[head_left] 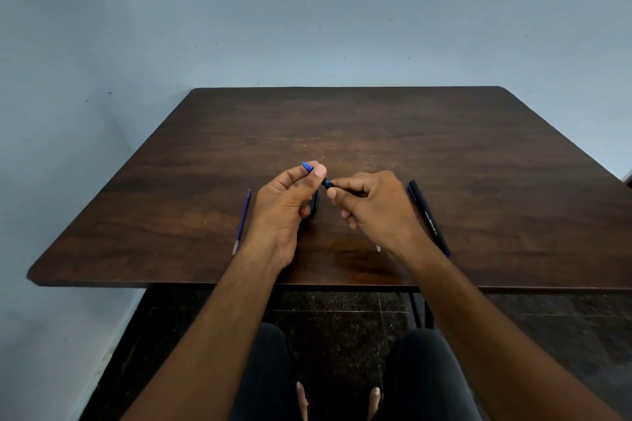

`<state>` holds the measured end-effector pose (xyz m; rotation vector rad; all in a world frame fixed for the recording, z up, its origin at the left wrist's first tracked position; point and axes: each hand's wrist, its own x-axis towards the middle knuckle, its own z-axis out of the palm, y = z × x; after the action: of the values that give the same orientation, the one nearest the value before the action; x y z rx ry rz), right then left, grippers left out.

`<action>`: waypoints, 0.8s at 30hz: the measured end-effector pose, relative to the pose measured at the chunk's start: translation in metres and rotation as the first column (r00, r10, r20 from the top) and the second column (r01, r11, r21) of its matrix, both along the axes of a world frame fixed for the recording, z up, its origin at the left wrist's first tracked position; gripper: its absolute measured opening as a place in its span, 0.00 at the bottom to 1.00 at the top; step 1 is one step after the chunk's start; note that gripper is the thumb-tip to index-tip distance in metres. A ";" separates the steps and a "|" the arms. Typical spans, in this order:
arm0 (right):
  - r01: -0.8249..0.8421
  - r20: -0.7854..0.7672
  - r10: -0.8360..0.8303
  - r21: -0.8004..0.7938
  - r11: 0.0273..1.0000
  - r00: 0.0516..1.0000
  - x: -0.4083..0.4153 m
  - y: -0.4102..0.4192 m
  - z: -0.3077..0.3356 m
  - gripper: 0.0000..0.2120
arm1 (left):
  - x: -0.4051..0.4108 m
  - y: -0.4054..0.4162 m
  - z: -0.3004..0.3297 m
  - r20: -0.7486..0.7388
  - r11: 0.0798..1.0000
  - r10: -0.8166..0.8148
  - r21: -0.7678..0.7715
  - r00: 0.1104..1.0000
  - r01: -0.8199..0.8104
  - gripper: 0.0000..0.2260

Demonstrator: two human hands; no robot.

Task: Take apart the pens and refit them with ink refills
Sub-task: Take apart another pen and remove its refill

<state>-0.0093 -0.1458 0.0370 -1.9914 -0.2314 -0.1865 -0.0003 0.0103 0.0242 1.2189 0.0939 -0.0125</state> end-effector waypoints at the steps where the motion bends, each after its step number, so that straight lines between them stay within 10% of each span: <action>1: 0.005 -0.001 -0.005 0.004 1.000 1.000 0.000 0.000 0.000 0.08 | -0.001 0.001 0.001 0.015 0.999 -0.047 0.004 0.999 0.047 0.16; 16: -0.014 -0.004 0.014 0.026 1.000 1.000 -0.001 0.003 0.002 0.07 | 0.003 0.004 0.002 0.020 0.995 0.093 0.045 0.995 -0.094 0.15; 24: -0.002 0.001 0.002 0.019 1.000 1.000 0.001 0.001 0.004 0.08 | -0.003 0.010 0.007 0.069 0.993 -0.100 0.062 0.993 0.096 0.09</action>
<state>-0.0086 -0.1444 0.0409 -1.9723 -0.2315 -0.1877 -0.0033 0.0200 0.0309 1.2801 -0.0286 -0.0520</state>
